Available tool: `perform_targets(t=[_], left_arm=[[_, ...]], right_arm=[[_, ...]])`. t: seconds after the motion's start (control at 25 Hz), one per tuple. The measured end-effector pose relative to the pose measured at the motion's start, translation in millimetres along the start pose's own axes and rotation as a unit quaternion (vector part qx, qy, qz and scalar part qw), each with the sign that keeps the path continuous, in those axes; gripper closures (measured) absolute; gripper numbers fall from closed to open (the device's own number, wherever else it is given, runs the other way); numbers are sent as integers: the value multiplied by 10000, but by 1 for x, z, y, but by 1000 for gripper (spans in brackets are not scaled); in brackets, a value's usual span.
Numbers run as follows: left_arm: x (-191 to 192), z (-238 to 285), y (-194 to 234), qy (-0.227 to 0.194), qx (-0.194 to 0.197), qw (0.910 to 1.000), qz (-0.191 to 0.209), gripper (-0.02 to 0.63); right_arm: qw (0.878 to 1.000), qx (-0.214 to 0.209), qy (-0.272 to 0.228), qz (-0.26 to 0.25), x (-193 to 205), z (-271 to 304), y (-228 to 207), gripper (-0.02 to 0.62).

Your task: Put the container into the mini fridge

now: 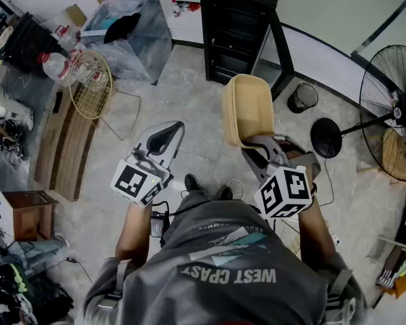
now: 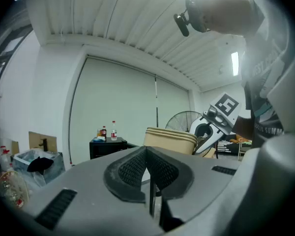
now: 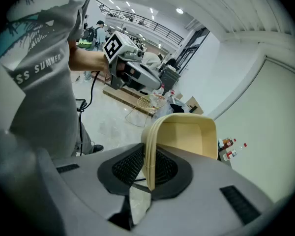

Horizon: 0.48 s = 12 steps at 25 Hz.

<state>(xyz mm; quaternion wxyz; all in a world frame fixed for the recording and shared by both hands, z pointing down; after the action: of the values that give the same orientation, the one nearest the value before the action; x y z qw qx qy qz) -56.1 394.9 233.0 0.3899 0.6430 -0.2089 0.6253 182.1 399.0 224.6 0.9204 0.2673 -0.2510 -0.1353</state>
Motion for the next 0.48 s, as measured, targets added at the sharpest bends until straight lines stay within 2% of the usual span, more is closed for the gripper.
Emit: perform_targets(t=[0.24, 0.48], left_arm=[[-6, -13, 28, 32, -54, 10000, 14, 592], [-10, -18, 56, -7, 160, 9999, -10, 592]], right_arm=[[9999, 77, 101, 14, -11, 16, -15, 535], [9995, 135, 273, 91, -31, 37, -24, 535]])
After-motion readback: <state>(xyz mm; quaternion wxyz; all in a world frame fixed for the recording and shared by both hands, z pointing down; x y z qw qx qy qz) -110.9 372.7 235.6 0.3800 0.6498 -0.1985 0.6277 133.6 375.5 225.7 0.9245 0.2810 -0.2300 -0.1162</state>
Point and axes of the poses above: the fingertips, and each gripper's own axes: z forward along the fingers, y to its left, x out of its underside, the point moved 9 cm from there along -z, backward along the fingers, and after that the axes turned 13 degrees about -z, right-handed, at the moved point
